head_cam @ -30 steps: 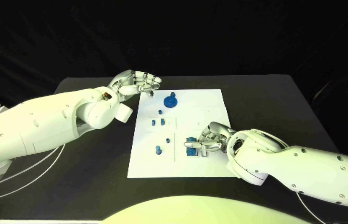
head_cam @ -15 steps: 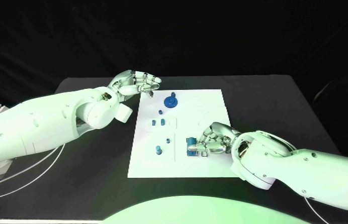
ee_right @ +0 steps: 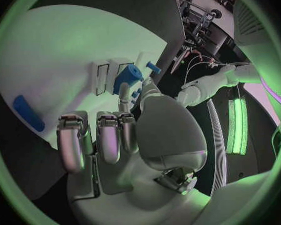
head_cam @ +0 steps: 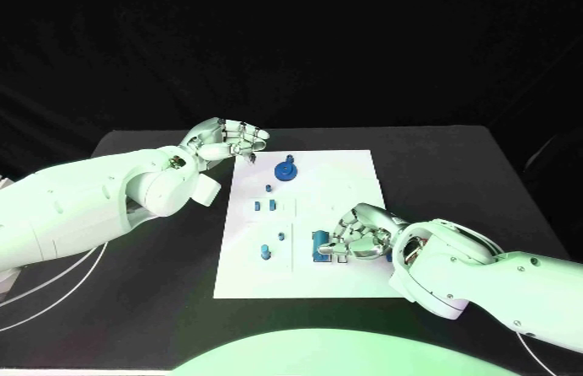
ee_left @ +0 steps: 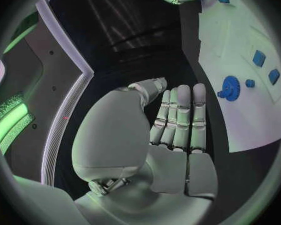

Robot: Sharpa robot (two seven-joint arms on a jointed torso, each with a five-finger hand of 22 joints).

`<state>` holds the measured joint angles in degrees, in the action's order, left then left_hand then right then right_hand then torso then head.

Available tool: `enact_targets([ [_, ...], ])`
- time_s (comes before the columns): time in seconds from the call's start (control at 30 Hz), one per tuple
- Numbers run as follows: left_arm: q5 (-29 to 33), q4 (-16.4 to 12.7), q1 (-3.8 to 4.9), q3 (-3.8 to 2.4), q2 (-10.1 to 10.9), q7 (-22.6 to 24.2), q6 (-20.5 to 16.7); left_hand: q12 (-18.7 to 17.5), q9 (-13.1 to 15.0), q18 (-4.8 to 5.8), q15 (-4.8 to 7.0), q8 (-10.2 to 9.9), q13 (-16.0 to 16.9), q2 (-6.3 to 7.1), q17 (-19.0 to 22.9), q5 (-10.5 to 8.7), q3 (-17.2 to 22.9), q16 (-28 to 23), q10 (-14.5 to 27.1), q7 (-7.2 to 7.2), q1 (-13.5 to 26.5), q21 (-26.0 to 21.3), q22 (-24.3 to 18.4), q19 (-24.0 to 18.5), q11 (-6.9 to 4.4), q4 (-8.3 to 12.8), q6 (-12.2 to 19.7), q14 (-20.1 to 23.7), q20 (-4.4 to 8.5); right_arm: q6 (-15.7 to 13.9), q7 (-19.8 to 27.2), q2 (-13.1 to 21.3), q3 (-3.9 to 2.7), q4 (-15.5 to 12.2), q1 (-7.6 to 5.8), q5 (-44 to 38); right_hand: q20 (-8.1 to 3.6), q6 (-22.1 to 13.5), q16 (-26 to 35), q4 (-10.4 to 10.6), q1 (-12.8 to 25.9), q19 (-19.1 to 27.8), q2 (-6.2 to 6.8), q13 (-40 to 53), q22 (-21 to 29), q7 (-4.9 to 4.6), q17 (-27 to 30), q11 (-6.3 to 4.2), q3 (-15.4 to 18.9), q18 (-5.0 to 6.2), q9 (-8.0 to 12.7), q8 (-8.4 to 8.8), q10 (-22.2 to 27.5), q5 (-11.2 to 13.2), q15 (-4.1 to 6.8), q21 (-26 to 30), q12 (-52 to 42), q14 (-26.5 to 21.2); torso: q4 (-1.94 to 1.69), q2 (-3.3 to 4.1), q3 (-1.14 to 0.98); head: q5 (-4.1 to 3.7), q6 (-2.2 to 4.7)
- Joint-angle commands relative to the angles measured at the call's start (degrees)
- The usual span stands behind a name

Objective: Assemble the parts on the task board

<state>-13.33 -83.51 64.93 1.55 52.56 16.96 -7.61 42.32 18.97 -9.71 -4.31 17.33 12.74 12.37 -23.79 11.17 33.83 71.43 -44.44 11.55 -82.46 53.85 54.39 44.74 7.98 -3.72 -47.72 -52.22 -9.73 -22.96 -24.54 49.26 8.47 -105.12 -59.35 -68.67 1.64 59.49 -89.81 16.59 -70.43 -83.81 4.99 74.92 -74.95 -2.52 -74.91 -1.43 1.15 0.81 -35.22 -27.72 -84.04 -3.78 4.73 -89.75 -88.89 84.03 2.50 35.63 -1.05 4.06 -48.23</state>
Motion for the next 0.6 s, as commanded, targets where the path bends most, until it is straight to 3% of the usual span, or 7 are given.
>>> enact_targets([
  [0.03,0.32,-0.2,0.03,-0.03,-0.03,0.27,0.94,0.22,0.08,-0.78,-0.05,0.27,0.08,0.11,-0.06,0.26,0.05,0.27,0.39,0.02,0.44,-0.35,-0.09,0.1,0.17,-0.05,0.48,0.42,-0.39,0.72,0.11,-0.49,0.01,0.75,0.07,-0.88,-0.41,0.12,-0.19,0.01,-0.74,-6.19,-0.09,14.57,-15.05,0.28,-15.09,-0.33,-0.57,-0.81,0.09,-0.3,-5.57,0.21,0.36,-0.25,-0.24,5.97,-0.11,0.05,-0.01,-0.04,-0.12],
  [0.2,0.31,-0.26,0.03,-0.03,0.03,0.25,1.17,0.28,0.1,-0.78,-0.05,0.32,0.07,0.1,-0.06,0.25,0.1,0.26,0.47,0.03,0.46,-0.42,-0.12,0.11,0.18,-0.04,0.53,0.47,-0.4,1.32,-0.85,-1.36,0.01,1.71,0.21,-1.88,-0.55,0.42,-0.19,-0.38,-2.63,-6.19,-0.83,14.59,-15.05,0.61,-15.09,-0.59,-2.2,-0.81,0.26,-0.37,-5.59,0.23,0.55,-0.25,-0.26,5.97,-0.09,0.05,-0.02,0.02,-0.05],
  [0.43,0.28,-0.24,0.03,-0.03,0.05,0.27,1.26,0.28,0.1,-0.78,-0.05,0.32,0.07,0.1,-0.06,0.25,0.1,0.26,0.47,0.03,0.46,-0.42,-0.12,0.11,0.18,-0.04,0.53,0.47,-0.4,1.88,-1.88,-2.16,0.01,2.23,0.33,-4.45,-0.83,0.62,-0.19,-1.09,-7.99,-6.19,1.0,14.59,-15.05,0.89,-15.09,-0.87,-5.61,-0.81,1.03,0.11,-5.59,0.23,0.82,-0.25,-0.24,5.97,0.01,-0.03,0.05,0.15,-0.4],
  [0.6,0.26,-0.18,0.03,-0.03,0.01,0.28,1.26,0.31,0.1,-0.79,-0.05,0.34,0.07,0.09,-0.05,0.27,0.15,0.25,0.49,0.03,0.4,-0.44,-0.12,0.11,0.18,0.01,0.53,0.51,-0.4,0.88,-2.41,-2.08,0.01,2.18,0.44,-6.14,-0.86,0.87,-0.19,-1.01,-9.22,-6.19,1.91,14.62,-15.05,0.9,-15.09,-0.89,-6.48,-0.81,1.32,0.26,-5.61,0.24,0.84,-0.25,-0.28,5.97,0.01,-0.01,0.04,0.14,-0.37],
])
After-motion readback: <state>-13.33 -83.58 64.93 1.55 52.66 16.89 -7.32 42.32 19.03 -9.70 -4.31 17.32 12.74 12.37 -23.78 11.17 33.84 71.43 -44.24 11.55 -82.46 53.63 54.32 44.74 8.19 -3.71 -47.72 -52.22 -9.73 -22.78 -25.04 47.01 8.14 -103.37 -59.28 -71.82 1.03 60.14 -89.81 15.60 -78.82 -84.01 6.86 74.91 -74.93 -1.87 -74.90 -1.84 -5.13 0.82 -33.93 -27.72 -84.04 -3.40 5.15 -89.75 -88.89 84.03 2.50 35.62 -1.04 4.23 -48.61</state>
